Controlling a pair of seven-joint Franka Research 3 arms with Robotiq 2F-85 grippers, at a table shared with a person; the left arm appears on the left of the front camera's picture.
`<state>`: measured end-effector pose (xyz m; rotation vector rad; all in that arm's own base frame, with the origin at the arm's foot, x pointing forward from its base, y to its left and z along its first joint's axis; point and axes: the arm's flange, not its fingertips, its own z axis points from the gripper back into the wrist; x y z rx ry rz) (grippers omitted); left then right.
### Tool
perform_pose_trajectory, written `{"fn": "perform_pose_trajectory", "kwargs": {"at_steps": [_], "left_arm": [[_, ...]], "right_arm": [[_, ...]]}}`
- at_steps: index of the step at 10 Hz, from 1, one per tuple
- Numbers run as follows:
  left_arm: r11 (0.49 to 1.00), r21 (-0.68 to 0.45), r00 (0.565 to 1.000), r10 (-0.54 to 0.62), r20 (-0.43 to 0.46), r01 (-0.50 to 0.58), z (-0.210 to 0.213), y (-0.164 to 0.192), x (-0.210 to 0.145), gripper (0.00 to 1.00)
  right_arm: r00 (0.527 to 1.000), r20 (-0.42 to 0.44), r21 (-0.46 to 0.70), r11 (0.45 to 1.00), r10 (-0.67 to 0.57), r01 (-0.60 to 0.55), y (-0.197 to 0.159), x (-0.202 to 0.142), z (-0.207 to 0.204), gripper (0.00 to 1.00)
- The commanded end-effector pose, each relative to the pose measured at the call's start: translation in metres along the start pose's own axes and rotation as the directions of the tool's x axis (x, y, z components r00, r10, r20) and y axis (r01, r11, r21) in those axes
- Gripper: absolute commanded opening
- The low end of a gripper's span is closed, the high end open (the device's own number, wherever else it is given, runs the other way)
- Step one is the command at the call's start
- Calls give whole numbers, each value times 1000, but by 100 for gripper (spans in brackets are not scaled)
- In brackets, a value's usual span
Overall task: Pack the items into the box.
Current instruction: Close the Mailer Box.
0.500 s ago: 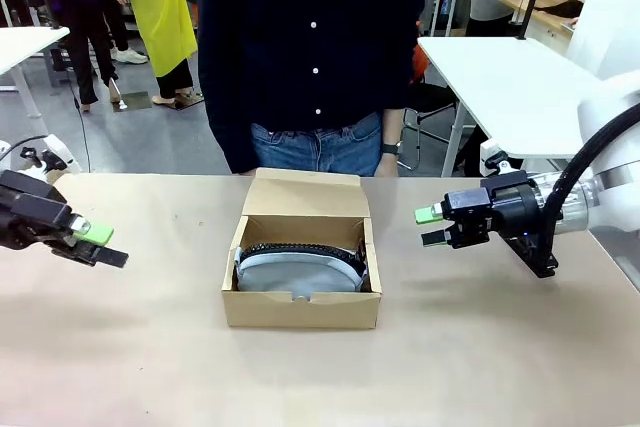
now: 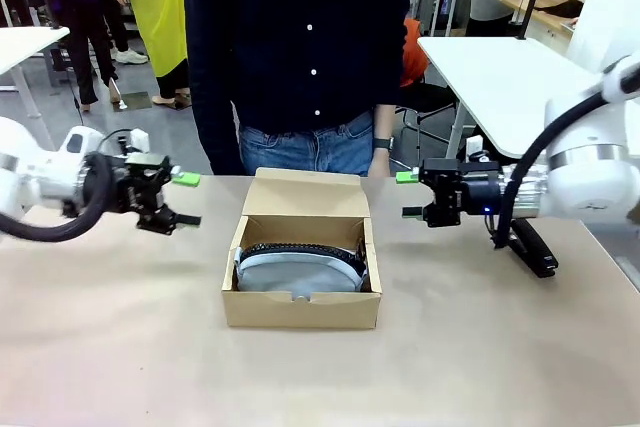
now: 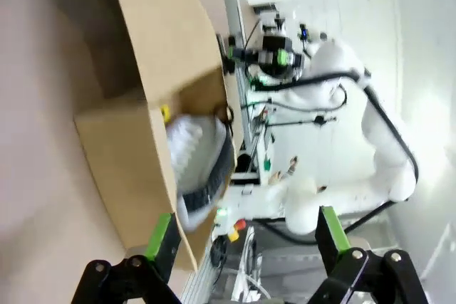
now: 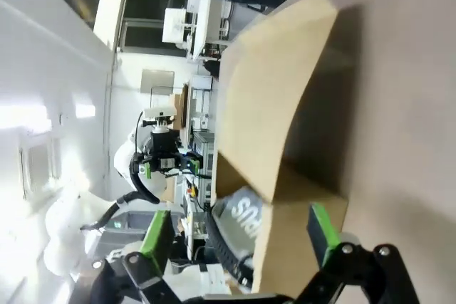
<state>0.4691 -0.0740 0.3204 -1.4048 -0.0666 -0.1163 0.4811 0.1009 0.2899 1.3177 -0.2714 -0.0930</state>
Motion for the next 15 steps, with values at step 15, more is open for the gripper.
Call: {"fn": "perform_pose_trajectory", "kwargs": {"at_steps": [15], "left_arm": [[982,-165,996,-92,6,92,-59,21,71,100]], "right_arm": [[991,-85,243,967,105,-82,1,28,-71,100]]}}
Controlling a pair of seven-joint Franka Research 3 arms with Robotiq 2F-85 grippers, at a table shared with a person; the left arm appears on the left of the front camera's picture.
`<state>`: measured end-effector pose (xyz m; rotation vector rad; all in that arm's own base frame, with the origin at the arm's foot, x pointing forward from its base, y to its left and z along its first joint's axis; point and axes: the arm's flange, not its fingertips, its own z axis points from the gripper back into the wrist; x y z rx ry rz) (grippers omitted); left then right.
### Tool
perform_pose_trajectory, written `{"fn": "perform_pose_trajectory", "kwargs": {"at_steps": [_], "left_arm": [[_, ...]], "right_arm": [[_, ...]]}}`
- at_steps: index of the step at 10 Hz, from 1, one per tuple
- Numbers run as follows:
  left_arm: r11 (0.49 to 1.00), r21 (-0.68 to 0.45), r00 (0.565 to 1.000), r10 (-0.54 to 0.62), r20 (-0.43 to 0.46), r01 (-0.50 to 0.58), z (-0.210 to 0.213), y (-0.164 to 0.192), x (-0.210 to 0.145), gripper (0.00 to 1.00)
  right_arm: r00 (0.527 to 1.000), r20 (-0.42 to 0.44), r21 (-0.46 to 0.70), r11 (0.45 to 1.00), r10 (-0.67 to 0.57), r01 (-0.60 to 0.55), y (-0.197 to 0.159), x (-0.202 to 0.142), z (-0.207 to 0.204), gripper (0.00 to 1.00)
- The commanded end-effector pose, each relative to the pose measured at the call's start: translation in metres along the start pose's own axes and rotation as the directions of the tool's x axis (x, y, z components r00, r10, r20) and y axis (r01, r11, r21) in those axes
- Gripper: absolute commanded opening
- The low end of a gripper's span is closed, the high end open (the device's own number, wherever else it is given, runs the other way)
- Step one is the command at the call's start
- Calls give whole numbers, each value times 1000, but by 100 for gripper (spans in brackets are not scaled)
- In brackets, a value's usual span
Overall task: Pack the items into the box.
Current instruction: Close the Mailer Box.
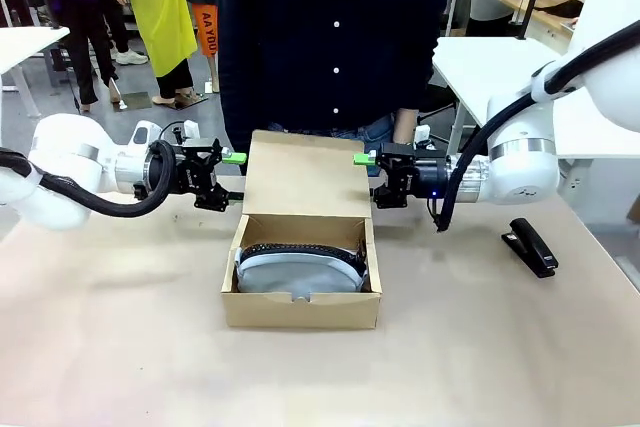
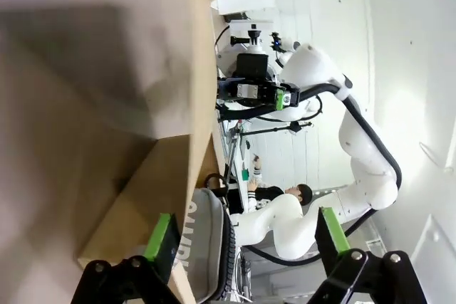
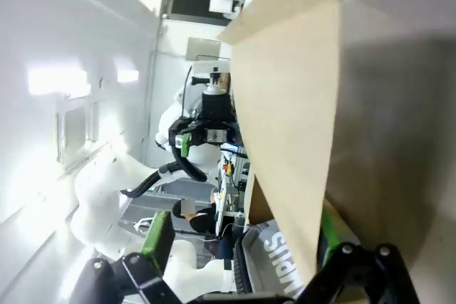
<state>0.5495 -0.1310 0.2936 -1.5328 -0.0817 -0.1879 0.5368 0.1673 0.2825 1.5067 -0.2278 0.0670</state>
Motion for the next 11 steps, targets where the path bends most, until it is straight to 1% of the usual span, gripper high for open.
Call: {"fn": "perform_pose_trajectory", "kwargs": {"at_steps": [1,3,4,6,7,8,9,10,11], "left_arm": [[997,-41,998,-65,21,66,0,-13,-10,100],[988,-71,991,-136,20,137,1,-31,-20,100],[979,-71,982,-189,21,190,0,-42,-27,100],[969,-49,970,-239,38,241,-7,-52,-31,100],[969,-51,971,-239,29,240,-11,-53,-31,100],[969,-39,969,-244,43,246,-13,-54,-31,100],[974,-42,973,-221,62,224,-14,-52,-30,100],[973,-45,974,-225,4,225,-6,-55,-26,100],[973,-45,974,-225,4,225,-6,-55,-26,100]], "right_arm": [[999,18,44,998,45,-46,-1,-11,9,100],[995,-23,76,993,92,-90,2,-15,11,100],[990,-36,95,986,138,-135,5,-19,11,100],[980,-5,112,974,198,-196,7,-20,12,100],[973,27,120,965,230,-232,8,-22,13,100],[971,72,136,962,230,-238,9,-21,16,100],[984,-12,101,980,176,-174,6,-13,8,100],[984,-12,101,980,176,-174,6,-13,8,100],[984,-12,101,980,176,-174,6,-13,8,100]]}}
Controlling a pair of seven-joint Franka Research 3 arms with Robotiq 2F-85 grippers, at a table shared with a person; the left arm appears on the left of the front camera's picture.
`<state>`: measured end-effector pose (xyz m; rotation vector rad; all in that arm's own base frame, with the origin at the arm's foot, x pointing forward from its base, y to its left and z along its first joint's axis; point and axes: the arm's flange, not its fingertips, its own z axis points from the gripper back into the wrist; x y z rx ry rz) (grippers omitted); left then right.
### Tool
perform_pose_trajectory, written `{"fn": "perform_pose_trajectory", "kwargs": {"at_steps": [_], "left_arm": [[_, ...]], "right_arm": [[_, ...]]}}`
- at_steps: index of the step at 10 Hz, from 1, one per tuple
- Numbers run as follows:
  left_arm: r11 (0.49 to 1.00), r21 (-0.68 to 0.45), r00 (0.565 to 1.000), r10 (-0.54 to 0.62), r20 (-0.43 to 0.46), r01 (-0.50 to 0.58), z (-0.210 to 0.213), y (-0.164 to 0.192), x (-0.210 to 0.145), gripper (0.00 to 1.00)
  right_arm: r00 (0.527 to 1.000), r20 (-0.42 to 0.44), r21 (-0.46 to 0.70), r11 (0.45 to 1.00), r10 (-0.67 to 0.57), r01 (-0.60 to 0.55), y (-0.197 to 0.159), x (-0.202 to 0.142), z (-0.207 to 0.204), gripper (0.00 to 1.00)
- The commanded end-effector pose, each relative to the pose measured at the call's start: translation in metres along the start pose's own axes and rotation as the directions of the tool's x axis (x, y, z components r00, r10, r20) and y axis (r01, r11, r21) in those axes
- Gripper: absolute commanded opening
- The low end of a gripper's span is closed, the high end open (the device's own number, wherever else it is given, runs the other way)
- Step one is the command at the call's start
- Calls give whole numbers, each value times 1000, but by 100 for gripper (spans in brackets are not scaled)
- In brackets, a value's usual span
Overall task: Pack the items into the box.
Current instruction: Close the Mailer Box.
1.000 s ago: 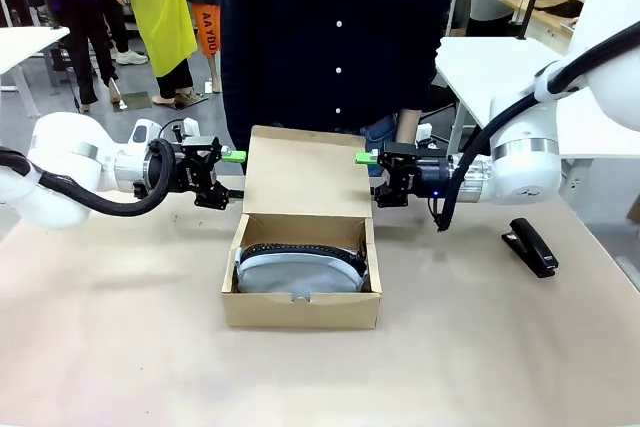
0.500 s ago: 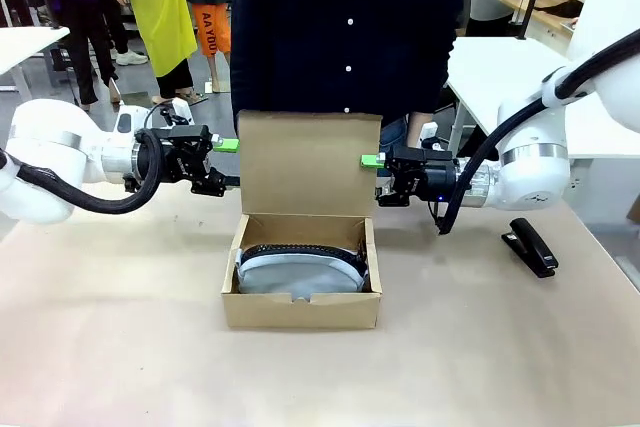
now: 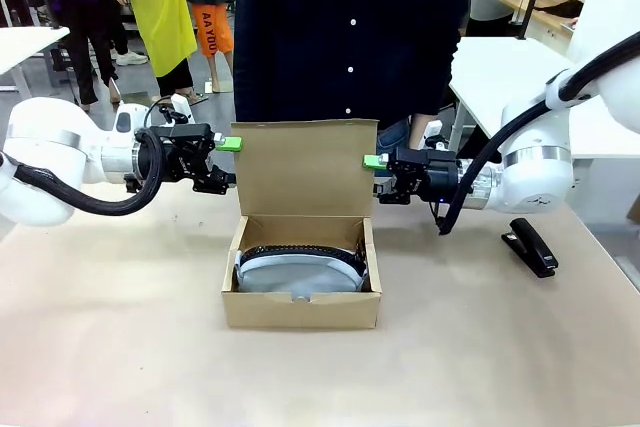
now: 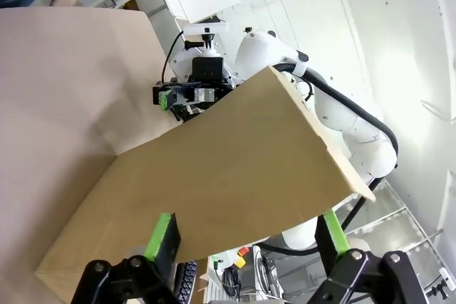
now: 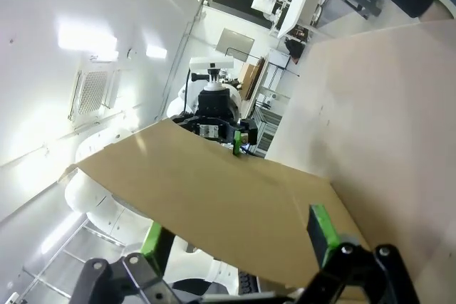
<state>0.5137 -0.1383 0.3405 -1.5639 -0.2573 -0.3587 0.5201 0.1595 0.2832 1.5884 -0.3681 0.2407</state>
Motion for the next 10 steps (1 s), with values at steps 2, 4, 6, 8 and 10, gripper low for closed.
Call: {"fn": "perform_pose_trajectory", "kwargs": {"at_steps": [2,4,6,8,10], "left_arm": [[1000,-6,1000,-6,-11,6,1,-3,1,100],[1000,-6,1000,-6,-11,6,1,-3,1,100],[992,82,996,-91,-17,92,-12,-9,-13,100],[969,83,972,-230,-52,234,-30,-14,-24,100],[924,133,934,-353,-54,357,-40,-20,-25,100]], "right_arm": [[1000,-15,-7,1000,-16,16,2,2,-2,100],[1000,-15,-7,1000,-16,16,2,2,-2,100],[994,-24,1,994,108,-108,10,-2,-9,100],[981,-21,-43,980,194,-195,24,-15,-9,100],[936,-47,-31,936,348,-349,41,-31,-12,100]]}}
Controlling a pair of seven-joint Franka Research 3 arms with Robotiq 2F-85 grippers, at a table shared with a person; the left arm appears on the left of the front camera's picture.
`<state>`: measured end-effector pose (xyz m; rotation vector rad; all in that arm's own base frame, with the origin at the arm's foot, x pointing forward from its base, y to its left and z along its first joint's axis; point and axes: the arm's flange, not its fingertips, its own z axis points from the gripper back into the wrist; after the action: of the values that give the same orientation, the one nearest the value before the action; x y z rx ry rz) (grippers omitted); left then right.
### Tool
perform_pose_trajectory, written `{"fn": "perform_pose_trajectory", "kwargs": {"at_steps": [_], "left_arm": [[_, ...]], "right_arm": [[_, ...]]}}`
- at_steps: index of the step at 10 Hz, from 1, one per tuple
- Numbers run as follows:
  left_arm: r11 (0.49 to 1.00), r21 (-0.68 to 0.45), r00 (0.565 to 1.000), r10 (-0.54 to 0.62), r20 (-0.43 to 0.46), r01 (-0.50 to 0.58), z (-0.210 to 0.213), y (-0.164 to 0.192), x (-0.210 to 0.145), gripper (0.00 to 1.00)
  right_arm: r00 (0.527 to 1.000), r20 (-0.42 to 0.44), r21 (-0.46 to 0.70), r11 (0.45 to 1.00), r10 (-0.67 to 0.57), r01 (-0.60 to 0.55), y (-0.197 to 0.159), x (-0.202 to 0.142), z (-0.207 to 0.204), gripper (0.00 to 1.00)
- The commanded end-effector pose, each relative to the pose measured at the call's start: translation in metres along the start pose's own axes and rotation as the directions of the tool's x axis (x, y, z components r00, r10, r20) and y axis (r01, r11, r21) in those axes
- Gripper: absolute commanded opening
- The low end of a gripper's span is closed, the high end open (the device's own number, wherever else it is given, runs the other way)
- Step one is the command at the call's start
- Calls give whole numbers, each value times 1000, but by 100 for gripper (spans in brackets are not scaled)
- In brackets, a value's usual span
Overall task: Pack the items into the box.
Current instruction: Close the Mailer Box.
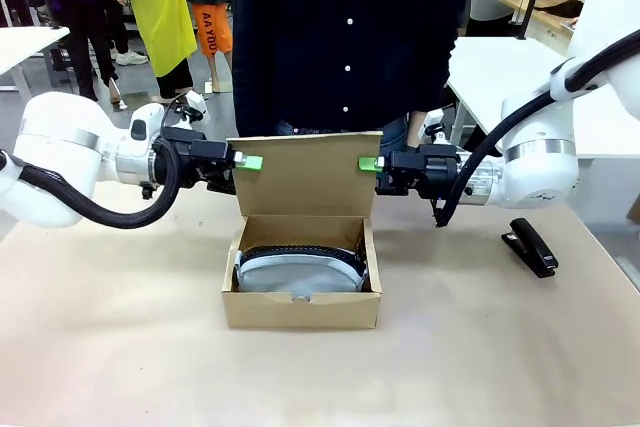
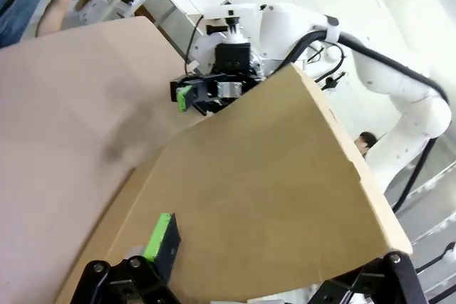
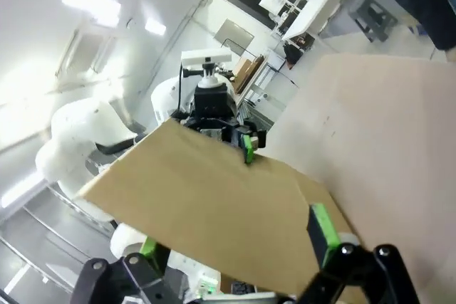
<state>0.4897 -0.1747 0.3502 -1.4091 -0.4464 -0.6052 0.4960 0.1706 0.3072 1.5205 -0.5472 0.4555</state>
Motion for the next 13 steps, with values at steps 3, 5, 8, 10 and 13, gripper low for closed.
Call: {"fn": "perform_pose_trajectory", "kwargs": {"at_steps": [3,5,8,10,13], "left_arm": [[978,30,978,-205,35,204,-3,-16,-11,100],[966,2,966,-259,4,259,0,-19,-20,100],[940,-30,938,-342,-54,340,9,-23,-38,100],[930,-26,929,-367,-47,366,20,-30,-54,100],[919,32,920,-393,-16,393,43,-40,-78,100]], "right_arm": [[954,-66,57,956,292,-288,38,-29,-10,100],[916,-75,51,919,393,-390,52,-38,-11,100],[886,-95,29,891,453,-452,61,-52,-2,100],[884,-105,-7,888,456,-459,66,-66,8,100],[885,-45,-44,884,463,-465,76,-89,36,100]]}}
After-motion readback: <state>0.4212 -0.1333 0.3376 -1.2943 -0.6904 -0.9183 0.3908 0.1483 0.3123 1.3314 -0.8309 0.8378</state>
